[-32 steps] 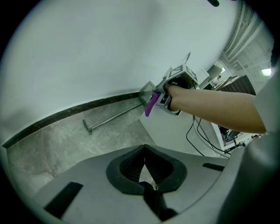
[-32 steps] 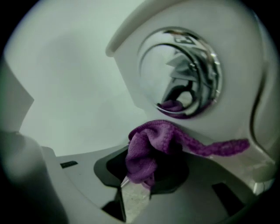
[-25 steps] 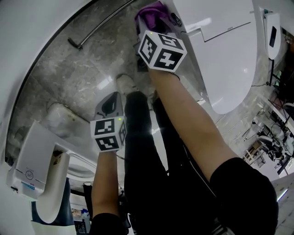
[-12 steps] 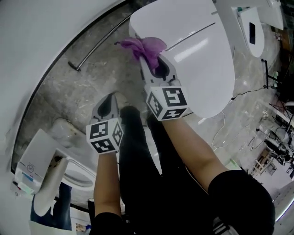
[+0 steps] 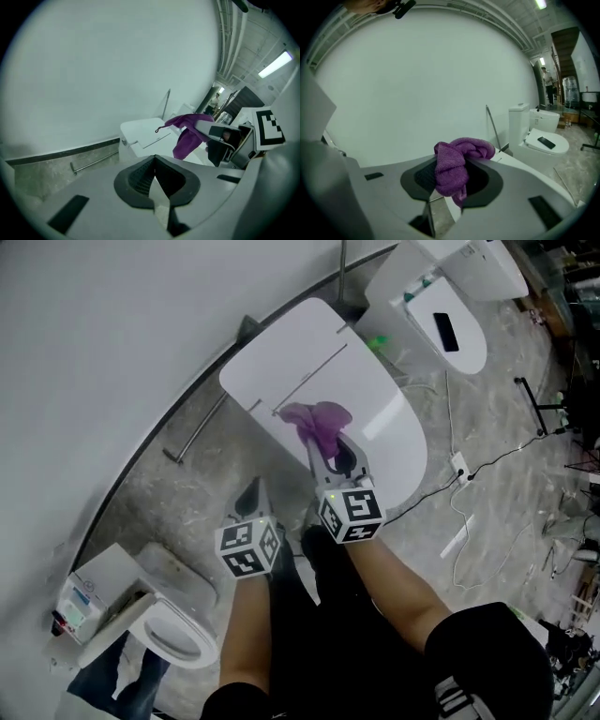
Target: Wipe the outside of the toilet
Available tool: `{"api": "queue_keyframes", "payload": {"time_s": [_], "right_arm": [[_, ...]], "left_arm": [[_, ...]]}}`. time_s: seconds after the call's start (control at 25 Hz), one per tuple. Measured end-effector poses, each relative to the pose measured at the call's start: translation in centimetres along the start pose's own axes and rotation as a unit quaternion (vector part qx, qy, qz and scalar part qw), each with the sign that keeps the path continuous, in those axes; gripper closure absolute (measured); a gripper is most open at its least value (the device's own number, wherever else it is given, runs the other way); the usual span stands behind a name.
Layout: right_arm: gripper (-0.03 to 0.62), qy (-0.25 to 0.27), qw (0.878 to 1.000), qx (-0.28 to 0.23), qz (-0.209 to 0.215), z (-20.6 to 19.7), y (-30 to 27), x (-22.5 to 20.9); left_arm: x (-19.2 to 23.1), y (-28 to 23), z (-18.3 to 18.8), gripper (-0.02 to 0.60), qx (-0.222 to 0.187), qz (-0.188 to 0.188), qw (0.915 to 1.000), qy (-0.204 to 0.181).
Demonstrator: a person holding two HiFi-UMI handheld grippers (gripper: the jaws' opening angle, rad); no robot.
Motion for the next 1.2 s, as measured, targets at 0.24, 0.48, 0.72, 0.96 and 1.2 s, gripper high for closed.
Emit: {"api": "queue_keyframes", "payload": {"time_s": [0.24,0.48,0.72,0.96,1.2], "right_arm": [[0.479,-0.009,0.999,-0.037,0.0,7.2,9.4,-1.5],[0.479,-0.009,0.995,-0.093,0.019,15.6,16.6,-0.6],[0.479,-0.001,0.99,-0.135,0.044,23.7,21.1,2.4],[0.479,0.001,0.984,-0.157,0.084,30.7,22.0,6.1],[0.479,0.026,0.974,-0.197,0.106,35.8,22.4,9.2]], "left_arm": [[-8.0,6.4,5.3,0.574,-0.031,0.006,0.9992,-0.026],[-14.3,13.2,12.5,0.574,-0.086,0.013,0.9935,-0.074],[-18.6,18.9,19.6,0.574,-0.138,0.017,0.9833,-0.118],[-19.2,23.0,26.9,0.574,-0.181,0.026,0.9707,-0.155],[-19.1,24.8,31.3,0.574,-0.199,0.011,0.9668,-0.161]]}}
Point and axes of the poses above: the fingertips, and each gripper's own axes: y backward along the fingers, x to its left, z out of its top, the point moved 3 cm from there along y, backward along the fingers, and after that the axes turned 11 degrees about -y, right-handed, at the moved point
